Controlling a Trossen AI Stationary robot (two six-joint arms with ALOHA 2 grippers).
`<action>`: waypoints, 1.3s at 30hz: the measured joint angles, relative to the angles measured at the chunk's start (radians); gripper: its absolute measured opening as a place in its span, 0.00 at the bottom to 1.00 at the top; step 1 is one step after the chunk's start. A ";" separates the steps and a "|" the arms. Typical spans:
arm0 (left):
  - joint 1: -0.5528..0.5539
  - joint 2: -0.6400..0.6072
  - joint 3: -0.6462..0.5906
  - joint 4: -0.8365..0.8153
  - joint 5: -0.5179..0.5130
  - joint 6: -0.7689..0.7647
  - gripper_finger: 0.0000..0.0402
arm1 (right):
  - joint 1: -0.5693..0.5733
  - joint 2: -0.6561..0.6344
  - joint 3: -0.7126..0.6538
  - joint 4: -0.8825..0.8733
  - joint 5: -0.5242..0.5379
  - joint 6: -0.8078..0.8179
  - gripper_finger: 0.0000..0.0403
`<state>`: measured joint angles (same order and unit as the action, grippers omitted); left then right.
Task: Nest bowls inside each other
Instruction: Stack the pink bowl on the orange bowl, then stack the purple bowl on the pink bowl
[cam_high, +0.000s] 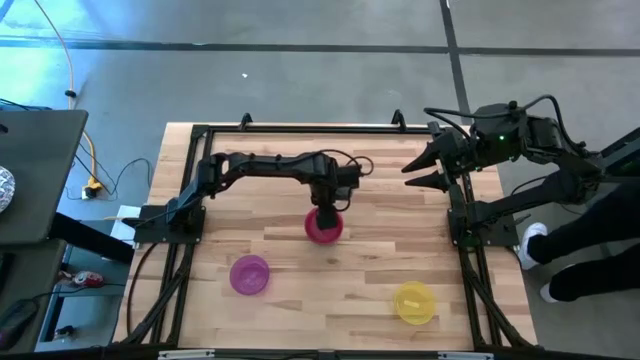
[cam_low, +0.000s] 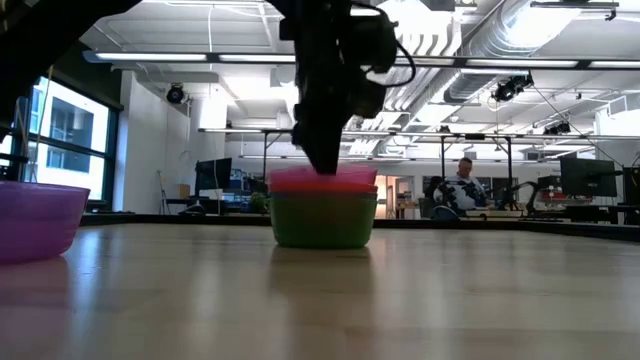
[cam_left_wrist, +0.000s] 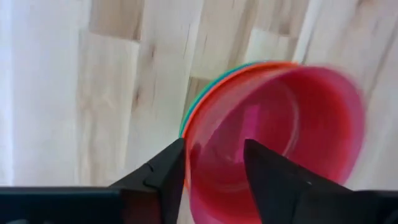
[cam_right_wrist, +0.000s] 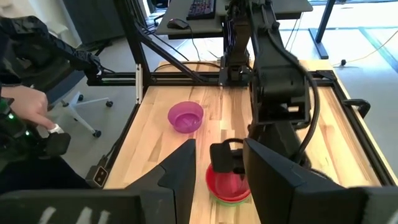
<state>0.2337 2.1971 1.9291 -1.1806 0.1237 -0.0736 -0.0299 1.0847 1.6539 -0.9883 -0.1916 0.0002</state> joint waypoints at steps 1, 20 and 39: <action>0.000 0.000 0.015 -0.008 0.000 0.005 0.39 | 0.000 0.000 0.000 -0.002 0.000 0.000 0.31; -0.008 -0.002 0.047 -0.295 -0.006 0.108 0.41 | 0.000 0.000 0.000 -0.042 0.001 0.020 0.31; -0.116 -0.304 0.002 -0.331 -0.030 0.182 0.41 | 0.000 -0.026 0.000 -0.032 -0.001 -0.010 0.31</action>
<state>0.1178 1.8934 1.9315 -1.5119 0.0933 0.1089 -0.0299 1.0591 1.6536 -1.0204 -0.1926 -0.0099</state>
